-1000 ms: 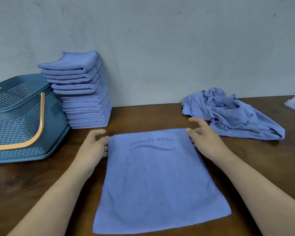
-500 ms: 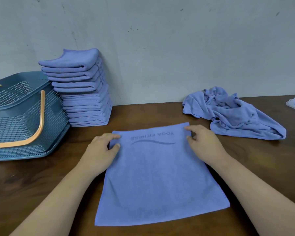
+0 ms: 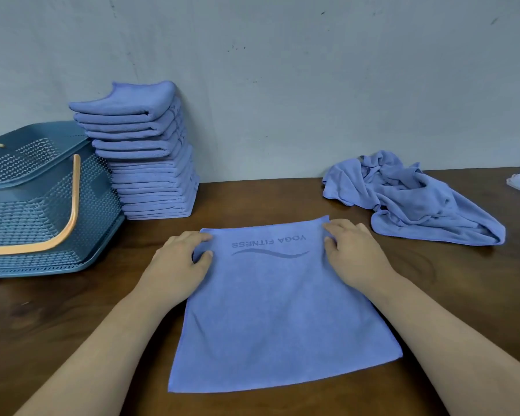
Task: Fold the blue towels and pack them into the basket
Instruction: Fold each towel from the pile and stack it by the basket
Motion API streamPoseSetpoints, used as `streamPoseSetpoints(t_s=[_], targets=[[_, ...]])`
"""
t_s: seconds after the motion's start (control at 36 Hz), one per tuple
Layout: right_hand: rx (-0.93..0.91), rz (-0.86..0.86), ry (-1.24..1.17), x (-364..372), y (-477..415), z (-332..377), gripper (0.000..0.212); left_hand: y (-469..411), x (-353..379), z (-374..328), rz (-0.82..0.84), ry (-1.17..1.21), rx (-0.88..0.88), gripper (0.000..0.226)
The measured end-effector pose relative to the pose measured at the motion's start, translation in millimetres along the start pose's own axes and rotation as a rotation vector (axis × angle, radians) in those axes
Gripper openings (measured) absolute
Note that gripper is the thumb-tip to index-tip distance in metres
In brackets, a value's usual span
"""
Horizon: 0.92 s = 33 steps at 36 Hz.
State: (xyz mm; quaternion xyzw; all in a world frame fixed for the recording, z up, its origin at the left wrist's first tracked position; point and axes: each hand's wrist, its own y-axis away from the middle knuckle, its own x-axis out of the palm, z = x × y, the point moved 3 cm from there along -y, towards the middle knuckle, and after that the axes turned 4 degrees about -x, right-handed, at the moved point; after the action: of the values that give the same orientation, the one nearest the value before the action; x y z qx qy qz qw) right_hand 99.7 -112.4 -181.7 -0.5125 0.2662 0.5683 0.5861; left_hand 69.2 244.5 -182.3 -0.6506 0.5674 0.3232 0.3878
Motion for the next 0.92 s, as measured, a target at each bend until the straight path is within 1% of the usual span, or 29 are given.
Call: streamPoseSetpoints(t_s=[0.06, 0.11, 0.19, 0.25, 0.36, 0.5, 0.58, 0.69, 0.75, 0.78, 0.81, 0.83, 0.89, 0.92], targets=[[-0.014, 0.007, 0.041, 1, 0, 0, 0.041, -2, -2, -1, -0.039, 0.046, -0.013, 0.048], [-0.023, 0.016, 0.065, 0, 1, 1, 0.042, -4, -3, -4, -0.056, 0.018, -0.037, 0.05], [-0.027, 0.022, 0.073, 0, 1, 2, 0.042, -6, 3, -6, 0.007, -0.131, -0.061, 0.053], [-0.025, 0.028, 0.07, -1, 0, 3, 0.042, -5, 5, -4, 0.017, -0.152, -0.06, 0.054], [0.019, 0.016, -0.017, -5, 0, 2, 0.046, -4, 5, -4, 0.023, -0.187, -0.05, 0.055], [0.035, 0.049, 0.119, 1, -3, 4, 0.049, -6, 8, -2, 0.071, -0.235, -0.07, 0.059], [0.036, 0.055, 0.115, -1, -2, 4, 0.051, -7, 7, -3, 0.086, -0.253, -0.075, 0.061], [-0.016, -0.047, 0.013, -13, 4, 10, 0.047, -7, 4, -4, 0.071, -0.25, -0.073, 0.063], [-0.093, -0.112, 0.004, -22, 5, 18, 0.049, -8, 4, -4, 0.076, -0.249, -0.072, 0.064], [-0.147, -0.113, -0.005, -25, 5, 24, 0.049, -9, 4, -4, 0.08, -0.251, -0.071, 0.064], [-0.204, -0.072, -0.027, -26, 6, 31, 0.048, -10, 3, -5, 0.085, -0.254, -0.071, 0.064], [-0.257, 0.013, -0.057, -24, 8, 38, 0.048, -10, 3, -5, 0.088, -0.257, -0.071, 0.064], [-0.34, 0.24, -0.072, -10, 14, 51, 0.054, -11, 2, -5, 0.095, -0.262, -0.07, 0.065], [-0.368, 0.333, -0.027, -2, 18, 54, 0.058, -10, 1, -5, 0.101, -0.257, -0.071, 0.066]])
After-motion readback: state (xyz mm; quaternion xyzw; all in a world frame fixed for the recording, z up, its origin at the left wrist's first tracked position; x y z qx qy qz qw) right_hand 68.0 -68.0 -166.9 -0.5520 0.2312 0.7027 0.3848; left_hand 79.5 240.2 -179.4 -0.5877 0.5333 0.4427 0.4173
